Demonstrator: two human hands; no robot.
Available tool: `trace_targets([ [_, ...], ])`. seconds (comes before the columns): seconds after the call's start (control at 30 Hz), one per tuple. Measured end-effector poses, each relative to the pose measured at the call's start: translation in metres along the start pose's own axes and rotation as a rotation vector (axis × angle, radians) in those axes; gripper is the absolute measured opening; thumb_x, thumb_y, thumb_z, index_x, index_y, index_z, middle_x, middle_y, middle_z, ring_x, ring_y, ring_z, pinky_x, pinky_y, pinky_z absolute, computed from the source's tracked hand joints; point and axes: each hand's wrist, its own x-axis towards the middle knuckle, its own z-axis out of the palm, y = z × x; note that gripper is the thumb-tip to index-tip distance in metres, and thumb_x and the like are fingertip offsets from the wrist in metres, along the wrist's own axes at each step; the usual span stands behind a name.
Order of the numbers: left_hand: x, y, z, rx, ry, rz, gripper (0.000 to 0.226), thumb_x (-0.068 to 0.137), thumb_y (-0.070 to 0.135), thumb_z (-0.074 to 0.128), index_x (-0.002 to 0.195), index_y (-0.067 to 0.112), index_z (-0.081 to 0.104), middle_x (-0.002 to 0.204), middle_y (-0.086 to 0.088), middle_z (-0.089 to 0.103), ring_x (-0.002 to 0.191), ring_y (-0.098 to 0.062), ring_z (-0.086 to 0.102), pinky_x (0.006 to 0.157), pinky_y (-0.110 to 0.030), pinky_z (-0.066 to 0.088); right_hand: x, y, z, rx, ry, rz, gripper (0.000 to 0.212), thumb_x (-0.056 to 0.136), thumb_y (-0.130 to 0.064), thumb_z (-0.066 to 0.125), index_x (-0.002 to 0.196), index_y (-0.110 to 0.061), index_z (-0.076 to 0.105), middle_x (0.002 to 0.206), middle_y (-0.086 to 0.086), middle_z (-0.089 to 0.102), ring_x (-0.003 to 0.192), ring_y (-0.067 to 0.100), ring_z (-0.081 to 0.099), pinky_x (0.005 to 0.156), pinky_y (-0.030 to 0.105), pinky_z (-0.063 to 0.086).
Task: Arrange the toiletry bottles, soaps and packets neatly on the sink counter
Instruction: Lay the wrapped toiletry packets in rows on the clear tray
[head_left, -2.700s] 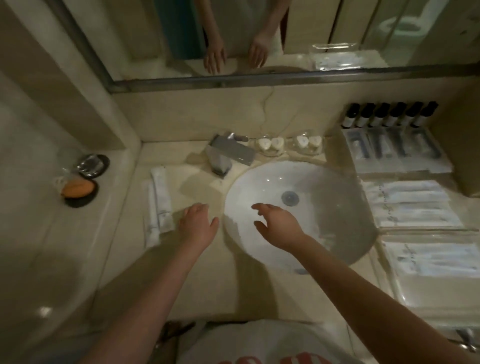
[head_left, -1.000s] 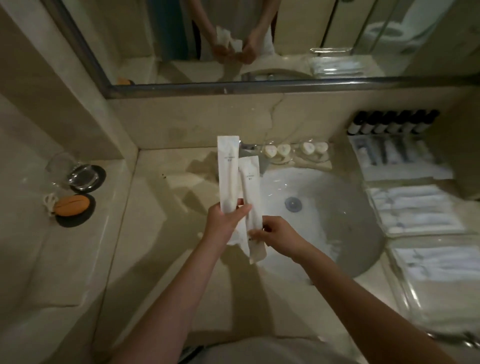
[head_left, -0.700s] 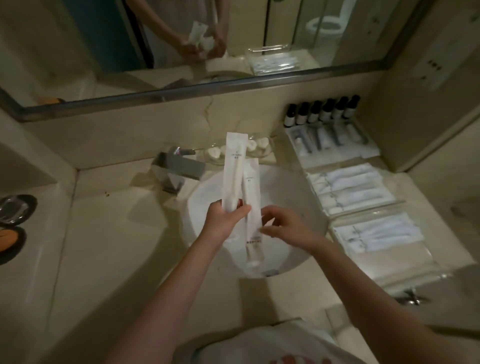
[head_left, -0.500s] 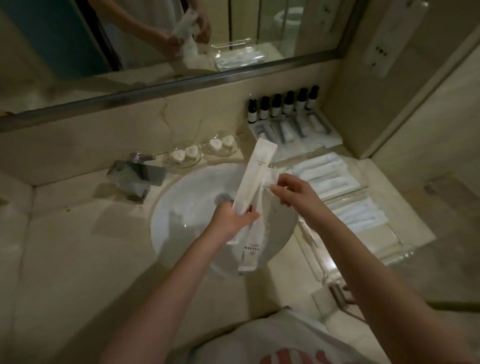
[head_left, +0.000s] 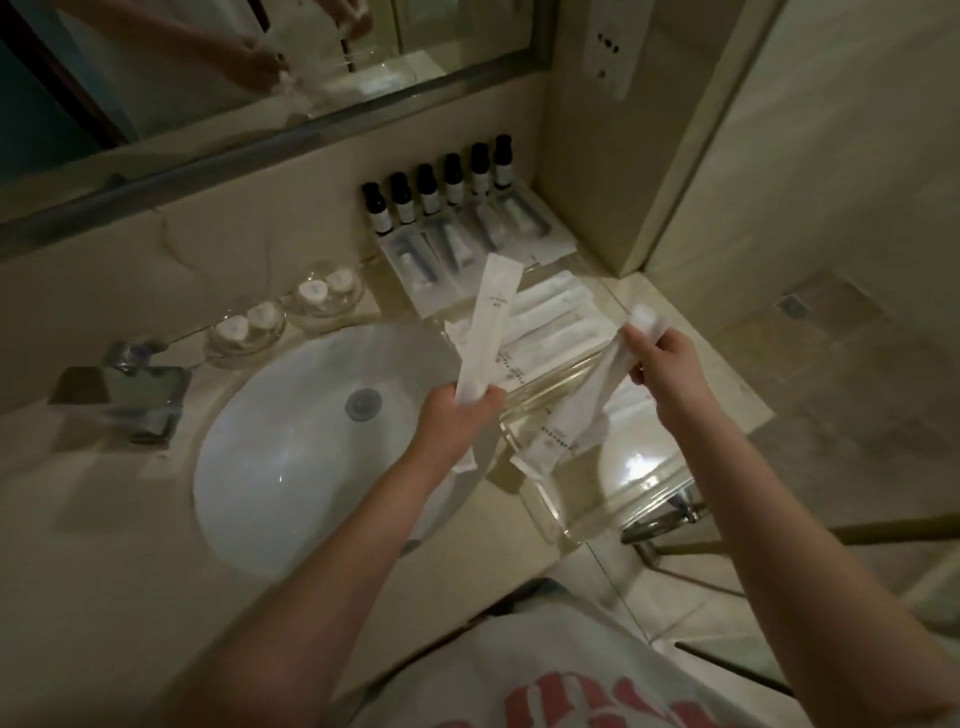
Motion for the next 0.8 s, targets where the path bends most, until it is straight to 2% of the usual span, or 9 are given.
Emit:
trace_targets([
  [0.1, 0.003, 0.0, 0.009, 0.016, -0.007, 0.005, 0.019, 0.084, 0.028, 0.066, 0.089, 0.009, 0.065, 0.071, 0.002, 0.058, 0.067, -0.012, 0.056, 0.064, -0.027, 0.045, 0.012, 0.018, -0.022, 0.015, 0.085, 0.042, 0.022, 0.093, -0.02, 0.052, 0.072, -0.017, 0.051, 0.063, 0.003, 0.045, 0.051, 0.015, 0.04, 0.05, 0.027, 0.033],
  [0.23, 0.004, -0.002, 0.019, 0.064, -0.005, 0.012, 0.019, 0.085, 0.027, 0.064, 0.072, 0.016, 0.058, 0.059, 0.004, 0.049, 0.054, -0.007, 0.048, 0.05, -0.019, 0.039, 0.019, 0.052, -0.036, -0.037, 0.147, 0.138, 0.017, 0.093, -0.019, 0.05, 0.078, -0.012, 0.053, 0.069, 0.007, 0.049, 0.056, 0.017, 0.044, 0.052, 0.031, 0.038],
  [0.3, 0.005, -0.003, 0.022, 0.071, -0.011, 0.01, 0.021, 0.086, 0.027, 0.064, 0.069, 0.018, 0.056, 0.058, 0.004, 0.048, 0.052, -0.007, 0.046, 0.046, -0.015, 0.037, 0.019, 0.071, -0.035, -0.064, 0.168, 0.211, 0.015, 0.091, -0.022, 0.052, 0.093, -0.008, 0.056, 0.086, 0.016, 0.059, 0.068, 0.022, 0.054, 0.063, 0.037, 0.047],
  [0.37, 0.004, -0.004, 0.024, 0.065, -0.015, 0.009, 0.021, 0.086, 0.026, 0.064, 0.069, 0.018, 0.055, 0.057, 0.005, 0.047, 0.052, -0.006, 0.046, 0.044, -0.013, 0.037, 0.019, 0.084, -0.033, -0.143, 0.212, 0.265, 0.022, 0.088, -0.024, 0.055, 0.105, -0.008, 0.055, 0.105, 0.018, 0.062, 0.085, 0.029, 0.059, 0.077, 0.043, 0.052],
  [0.47, 0.004, -0.006, 0.024, 0.054, -0.014, 0.021, 0.021, 0.087, 0.025, 0.064, 0.069, 0.017, 0.055, 0.057, 0.005, 0.047, 0.052, -0.006, 0.045, 0.041, -0.009, 0.035, 0.013, 0.087, -0.032, -0.365, 0.251, 0.275, 0.039, 0.086, -0.022, 0.058, 0.12, -0.006, 0.045, 0.118, 0.017, 0.057, 0.103, 0.036, 0.057, 0.086, 0.043, 0.049],
  [0.53, 0.004, -0.008, 0.024, 0.055, -0.015, 0.021, 0.02, 0.087, 0.025, 0.063, 0.072, 0.016, 0.055, 0.057, 0.005, 0.047, 0.052, -0.006, 0.045, 0.041, -0.009, 0.035, 0.006, 0.085, -0.033, -0.551, 0.239, 0.182, 0.046, 0.086, -0.016, 0.058, 0.126, -0.004, 0.04, 0.122, 0.019, 0.053, 0.106, 0.039, 0.055, 0.083, 0.041, 0.045],
  [0.67, 0.005, -0.012, 0.026, 0.07, -0.019, 0.02, 0.026, 0.086, 0.025, 0.063, 0.064, 0.019, 0.052, 0.055, 0.004, 0.044, 0.049, -0.007, 0.042, 0.044, -0.014, 0.035, -0.006, 0.091, -0.035, -0.988, 0.169, -0.28, 0.052, 0.079, -0.012, 0.063, 0.128, -0.004, 0.046, 0.121, 0.022, 0.048, 0.106, 0.039, 0.05, 0.083, 0.046, 0.047],
  [0.73, 0.005, -0.014, 0.027, 0.073, -0.027, 0.024, 0.027, 0.086, 0.026, 0.063, 0.064, 0.017, 0.051, 0.055, 0.003, 0.043, 0.048, -0.008, 0.041, 0.042, -0.013, 0.035, -0.008, 0.091, -0.035, -1.046, 0.018, -0.386, 0.048, 0.077, -0.015, 0.066, 0.124, -0.011, 0.054, 0.116, 0.016, 0.052, 0.105, 0.033, 0.05, 0.082, 0.042, 0.048],
  [0.8, 0.006, -0.015, 0.029, 0.071, -0.034, 0.026, 0.026, 0.086, 0.026, 0.063, 0.064, 0.017, 0.051, 0.054, 0.002, 0.042, 0.047, -0.008, 0.04, 0.044, -0.016, 0.035, -0.011, 0.093, -0.035, -0.992, -0.192, -0.406, 0.039, 0.076, -0.019, 0.07, 0.114, -0.017, 0.062, 0.108, 0.008, 0.052, 0.098, 0.025, 0.051, 0.08, 0.037, 0.05],
])
